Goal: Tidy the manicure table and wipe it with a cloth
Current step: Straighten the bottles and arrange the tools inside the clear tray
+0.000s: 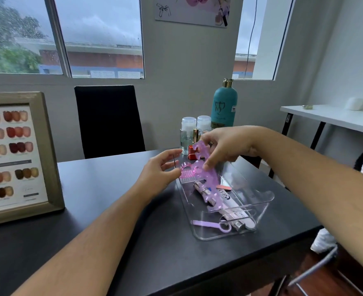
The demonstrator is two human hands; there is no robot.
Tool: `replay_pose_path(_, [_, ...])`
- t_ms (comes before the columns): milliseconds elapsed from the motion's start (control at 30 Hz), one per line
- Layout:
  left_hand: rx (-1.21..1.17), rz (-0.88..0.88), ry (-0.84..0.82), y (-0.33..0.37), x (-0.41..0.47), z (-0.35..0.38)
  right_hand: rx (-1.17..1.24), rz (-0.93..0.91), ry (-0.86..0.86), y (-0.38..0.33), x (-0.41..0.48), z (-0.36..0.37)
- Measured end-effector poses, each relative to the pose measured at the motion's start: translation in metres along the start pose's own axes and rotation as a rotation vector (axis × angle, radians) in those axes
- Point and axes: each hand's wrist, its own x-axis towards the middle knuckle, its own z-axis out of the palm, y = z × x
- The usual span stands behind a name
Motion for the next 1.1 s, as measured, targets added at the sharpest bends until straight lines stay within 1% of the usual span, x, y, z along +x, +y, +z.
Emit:
replay_pose_path(100, [0.014,0.012,-0.004,0.0,0.0,0.0,-0.006,0.047,-0.108,-0.002,0.009,0.024])
replay_pose_path(133, [0.026,0.016,-0.005,0.0,0.0,0.0,-0.047,0.061,-0.125,0.0,0.012,0.032])
replay_pose_path(200, [0.043,0.023,-0.004,-0.001,0.0,-0.001,-0.134,0.039,-0.106,0.003,0.014,0.042])
replay_pose_path(267, [0.044,0.023,-0.003,-0.001,0.0,-0.001,-0.186,-0.035,-0.014,0.003,0.011,0.042])
replay_pose_path(333, [0.038,0.019,-0.007,-0.001,0.001,-0.001,-0.229,-0.081,0.148,0.004,0.007,0.032])
replay_pose_path(367, [0.037,0.016,-0.009,-0.001,0.001,-0.001,-0.249,-0.066,0.206,0.004,0.004,0.026])
replay_pose_path(400, [0.034,0.014,-0.01,-0.001,0.001,-0.001,-0.294,-0.033,0.226,0.006,0.002,0.022])
replay_pose_path(433, [0.03,0.013,-0.01,-0.001,0.0,-0.001,-0.37,0.014,0.206,0.007,0.001,0.02])
replay_pose_path(533, [0.018,0.016,-0.01,-0.002,0.0,0.0,-0.564,0.166,0.011,0.013,0.004,0.03])
replay_pose_path(567, [0.018,0.017,-0.008,-0.002,0.0,-0.001,-0.58,0.193,-0.034,0.015,0.006,0.034])
replay_pose_path(667, [0.028,0.023,-0.006,-0.002,0.001,-0.001,-0.565,0.252,-0.092,0.017,0.012,0.037])
replay_pose_path(800, [0.036,0.029,-0.007,-0.004,0.002,-0.001,-0.544,0.294,-0.122,0.018,0.012,0.037])
replay_pose_path(1100, [0.03,0.029,-0.009,-0.005,0.002,-0.001,-0.528,0.292,-0.089,0.016,0.008,0.04])
